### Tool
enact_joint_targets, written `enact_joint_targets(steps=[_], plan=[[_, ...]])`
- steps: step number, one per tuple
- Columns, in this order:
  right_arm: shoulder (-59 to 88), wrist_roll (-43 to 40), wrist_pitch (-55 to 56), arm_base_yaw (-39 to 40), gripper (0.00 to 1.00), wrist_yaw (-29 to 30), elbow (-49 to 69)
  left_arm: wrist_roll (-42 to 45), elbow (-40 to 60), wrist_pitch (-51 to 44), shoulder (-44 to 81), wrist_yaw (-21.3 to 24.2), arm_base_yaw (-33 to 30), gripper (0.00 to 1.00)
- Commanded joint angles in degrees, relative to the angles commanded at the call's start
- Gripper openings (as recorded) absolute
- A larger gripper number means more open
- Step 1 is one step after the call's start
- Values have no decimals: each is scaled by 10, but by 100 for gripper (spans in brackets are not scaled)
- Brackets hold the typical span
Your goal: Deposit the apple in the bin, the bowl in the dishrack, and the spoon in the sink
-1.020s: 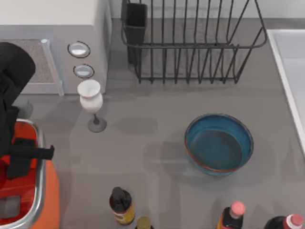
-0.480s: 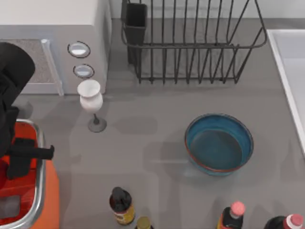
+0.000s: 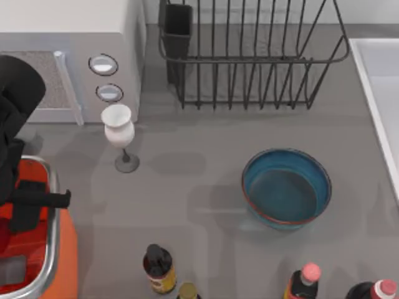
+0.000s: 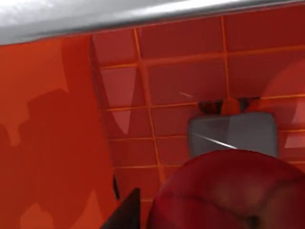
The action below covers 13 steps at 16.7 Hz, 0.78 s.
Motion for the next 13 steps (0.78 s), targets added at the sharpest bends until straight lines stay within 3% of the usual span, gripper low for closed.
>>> enact_joint_targets(steps=[13], plan=[[0, 0, 0, 0, 100, 0, 0, 8, -14, 36, -52, 20, 6, 100]])
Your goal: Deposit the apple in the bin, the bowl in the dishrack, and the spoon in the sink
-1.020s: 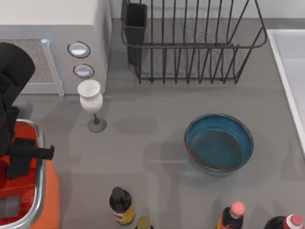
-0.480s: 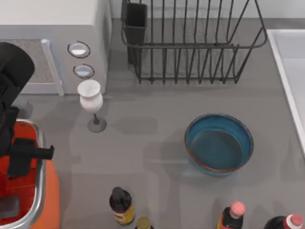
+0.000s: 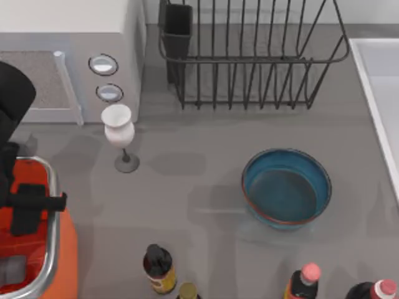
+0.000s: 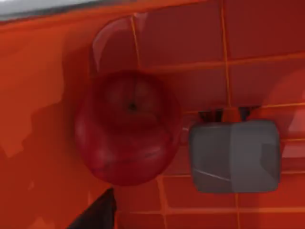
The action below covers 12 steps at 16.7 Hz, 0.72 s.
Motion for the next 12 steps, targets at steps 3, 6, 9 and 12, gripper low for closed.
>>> enact_joint_targets(steps=[3, 6, 9, 12], plan=[[0, 0, 0, 0, 100, 0, 0, 19, -64, 71, -78, 15, 20, 100], [0, 0, 0, 0, 100, 0, 0, 41, -148, 176, -206, 31, 41, 100], [0, 0, 0, 0, 100, 0, 0, 63, -243, 307, -381, 47, 61, 100], [0, 0, 0, 0, 100, 0, 0, 86, -348, 449, -557, 63, 84, 100]])
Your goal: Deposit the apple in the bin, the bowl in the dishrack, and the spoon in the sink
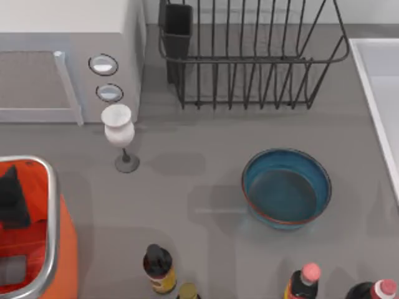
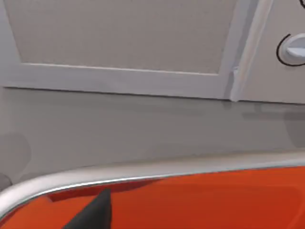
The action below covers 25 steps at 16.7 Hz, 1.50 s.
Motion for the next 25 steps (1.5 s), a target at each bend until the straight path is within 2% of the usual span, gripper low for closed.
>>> enact_joint_targets(steps=[3, 6, 16, 20, 25], plan=[[0, 0, 0, 0, 100, 0, 0, 23, -101, 119, -128, 19, 25, 100], [0, 0, 0, 0, 100, 0, 0, 45, -169, 191, -206, 38, 49, 100], [18, 5, -15, 5, 100, 0, 17, 54, -190, 212, -230, 46, 59, 100], [127, 33, -98, 31, 100, 1, 118, 54, -190, 212, -230, 46, 59, 100], [374, 88, -263, 83, 100, 1, 324, 54, -190, 212, -230, 46, 59, 100]])
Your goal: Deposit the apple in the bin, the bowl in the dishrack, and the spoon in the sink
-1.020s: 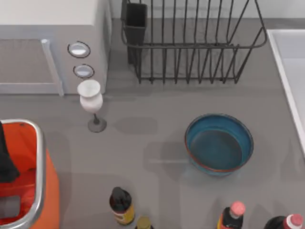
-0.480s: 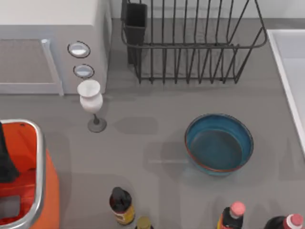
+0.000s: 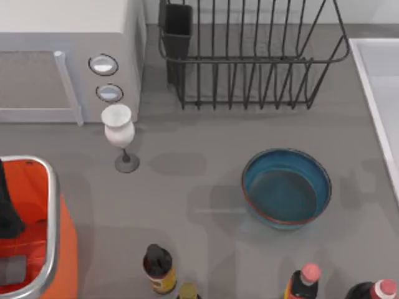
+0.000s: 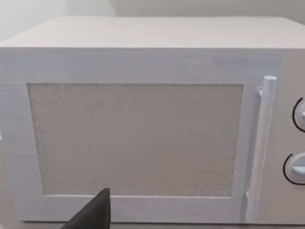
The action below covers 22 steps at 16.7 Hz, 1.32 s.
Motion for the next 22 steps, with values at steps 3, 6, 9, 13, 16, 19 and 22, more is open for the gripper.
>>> enact_joint_targets(steps=[3, 6, 9, 13, 16, 19, 22], plan=[[176, 38, -113, 36, 100, 0, 142, 0, 0, 0, 0, 0, 0, 100], [350, 74, -222, 71, 100, 0, 280, 0, 0, 0, 0, 0, 0, 100], [504, 105, -318, 102, 100, 0, 402, 0, 0, 0, 0, 0, 0, 100], [648, 135, -410, 131, 100, 0, 518, 0, 0, 0, 0, 0, 0, 100], [696, 145, -442, 142, 100, 0, 555, 0, 0, 0, 0, 0, 0, 100], [700, 146, -445, 143, 100, 0, 558, 0, 0, 0, 0, 0, 0, 100], [699, 145, -442, 140, 100, 0, 555, 0, 0, 0, 0, 0, 0, 100]])
